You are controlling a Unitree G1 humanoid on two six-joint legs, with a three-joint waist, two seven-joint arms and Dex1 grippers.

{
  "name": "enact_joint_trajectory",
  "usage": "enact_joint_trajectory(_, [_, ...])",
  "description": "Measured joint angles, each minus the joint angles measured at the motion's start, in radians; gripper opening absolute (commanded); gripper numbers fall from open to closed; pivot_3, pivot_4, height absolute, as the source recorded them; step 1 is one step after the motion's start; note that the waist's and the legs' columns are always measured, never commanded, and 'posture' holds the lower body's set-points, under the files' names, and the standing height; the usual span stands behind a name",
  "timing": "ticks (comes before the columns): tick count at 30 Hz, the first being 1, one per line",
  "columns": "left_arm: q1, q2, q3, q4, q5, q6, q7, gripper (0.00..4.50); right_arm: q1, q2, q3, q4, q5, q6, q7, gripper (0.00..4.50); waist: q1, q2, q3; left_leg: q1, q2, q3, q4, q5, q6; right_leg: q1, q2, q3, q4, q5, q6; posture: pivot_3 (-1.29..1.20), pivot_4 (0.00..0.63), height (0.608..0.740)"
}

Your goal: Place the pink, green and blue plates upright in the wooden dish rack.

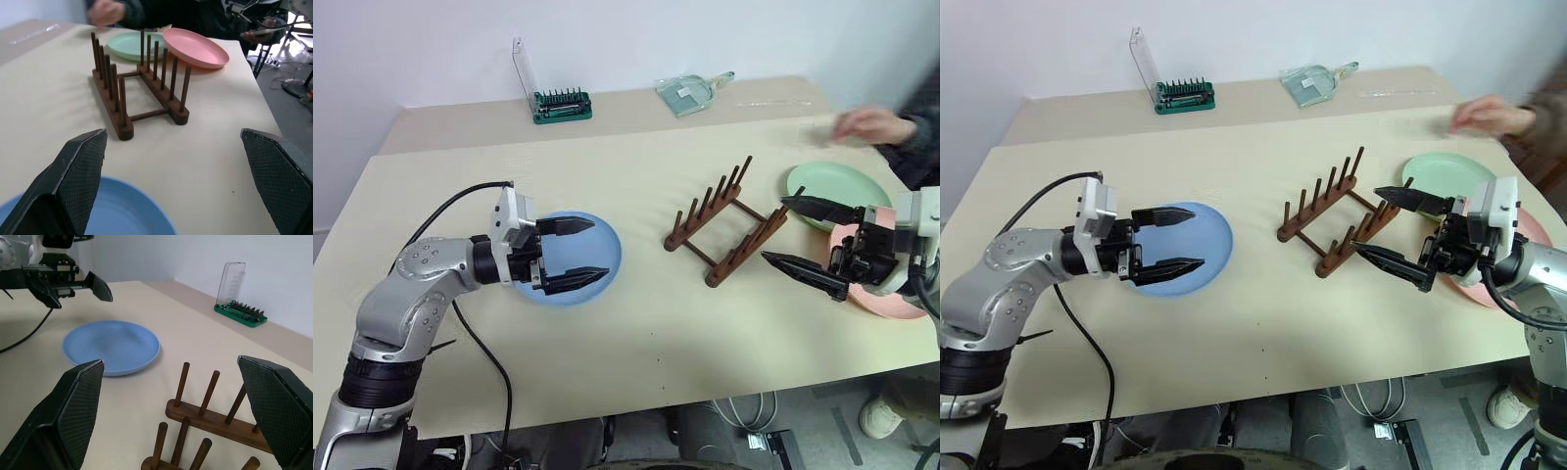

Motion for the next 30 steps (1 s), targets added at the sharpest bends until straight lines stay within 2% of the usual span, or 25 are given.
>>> enact_joint_trajectory(17, [-0.047, 0.005, -0.023, 0.035, 0.024, -0.018, -0.013, 4.5, -0.051, 0.045, 0.065, -0.019, -0.015, -0.004, -0.066, 4.46, -0.001, 0.0, 0.0, 0.0, 0.0, 0.0, 0.0, 0.001, -0.001, 0.0, 0.0, 0.0, 0.0, 0.0, 0.0, 0.0, 0.15, 0.74])
enact_joint_trajectory(26, [-0.059, 0.054, -0.02, 0.06, 0.043, -0.044, -0.056, 4.5, -0.114, 0.07, 0.132, -0.019, -0.033, -0.015, -0.055, 4.46, 0.001, 0.0, 0.0, 0.0, 0.0, 0.0, 0.0, 0.0, -0.001, 0.0, 0.0, 0.0, 0.0, 0.0, 0.0, 0.0, 0.15, 0.74])
enact_joint_trajectory(30, [-0.101, 0.043, -0.071, 0.057, 0.041, 0.008, -0.057, 4.5, -0.14, 0.078, 0.132, -0.016, -0.033, -0.027, -0.056, 4.46, -0.001, 0.0, 0.0, 0.0, 0.0, 0.0, 0.0, 0.0, -0.001, 0.0, 0.0, 0.0, 0.0, 0.0, 0.0, 0.0, 0.15, 0.74])
